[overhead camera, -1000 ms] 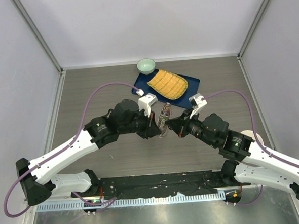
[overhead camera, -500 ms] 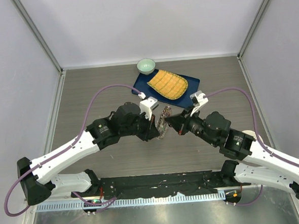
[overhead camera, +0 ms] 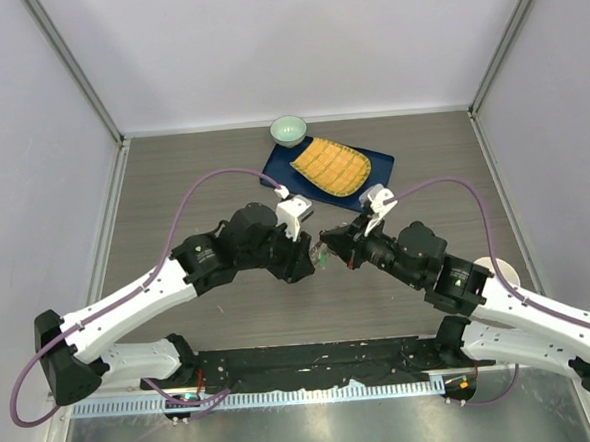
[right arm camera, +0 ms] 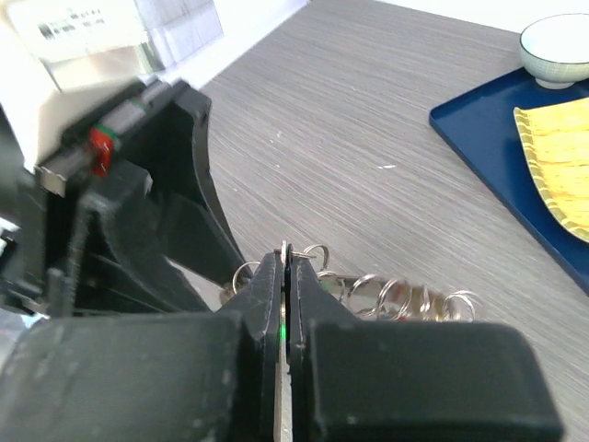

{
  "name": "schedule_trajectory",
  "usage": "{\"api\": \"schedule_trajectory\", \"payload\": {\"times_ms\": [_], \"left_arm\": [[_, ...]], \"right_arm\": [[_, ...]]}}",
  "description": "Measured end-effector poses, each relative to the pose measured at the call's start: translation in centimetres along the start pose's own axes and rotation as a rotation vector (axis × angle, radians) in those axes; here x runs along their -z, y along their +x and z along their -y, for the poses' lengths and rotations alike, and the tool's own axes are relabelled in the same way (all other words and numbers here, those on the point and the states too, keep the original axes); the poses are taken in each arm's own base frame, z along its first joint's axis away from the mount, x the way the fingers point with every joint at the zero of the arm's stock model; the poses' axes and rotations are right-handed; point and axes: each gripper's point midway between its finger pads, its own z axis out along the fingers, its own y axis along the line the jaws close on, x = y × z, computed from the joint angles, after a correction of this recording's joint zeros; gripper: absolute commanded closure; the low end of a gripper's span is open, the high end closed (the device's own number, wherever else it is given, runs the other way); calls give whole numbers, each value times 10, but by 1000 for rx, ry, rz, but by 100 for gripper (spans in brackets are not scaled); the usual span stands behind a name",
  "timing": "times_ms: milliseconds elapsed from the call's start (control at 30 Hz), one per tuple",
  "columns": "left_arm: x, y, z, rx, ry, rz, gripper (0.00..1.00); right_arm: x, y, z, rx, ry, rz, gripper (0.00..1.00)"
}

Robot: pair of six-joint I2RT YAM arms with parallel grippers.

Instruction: Remove the keys from the keyring

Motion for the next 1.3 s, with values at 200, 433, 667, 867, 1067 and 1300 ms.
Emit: {"api": "schedule_trajectory", "payload": {"times_ms": [200, 433, 667, 867, 1067, 1300], "left_arm": [[11, 0, -7, -49, -10, -22, 0], [64, -22, -40, 5, -83, 180, 0], [85, -17, -50, -31, -100, 299, 7], [80, -5, -40, -152, -11, 304, 21], [87, -5, -16, -277, 120, 341, 25], [87, -13, 13, -374, 296, 377, 40]], "right_arm": [[-10, 19, 3, 151, -28, -61, 99], [-12, 21, -2, 288, -83, -149, 99], [-9, 5, -23, 374, -203, -208, 99], [-4, 21, -41, 418, -351, -284, 99], [3, 34, -55, 413, -464, -329, 99], [4, 40, -62, 403, -513, -346, 99]]}}
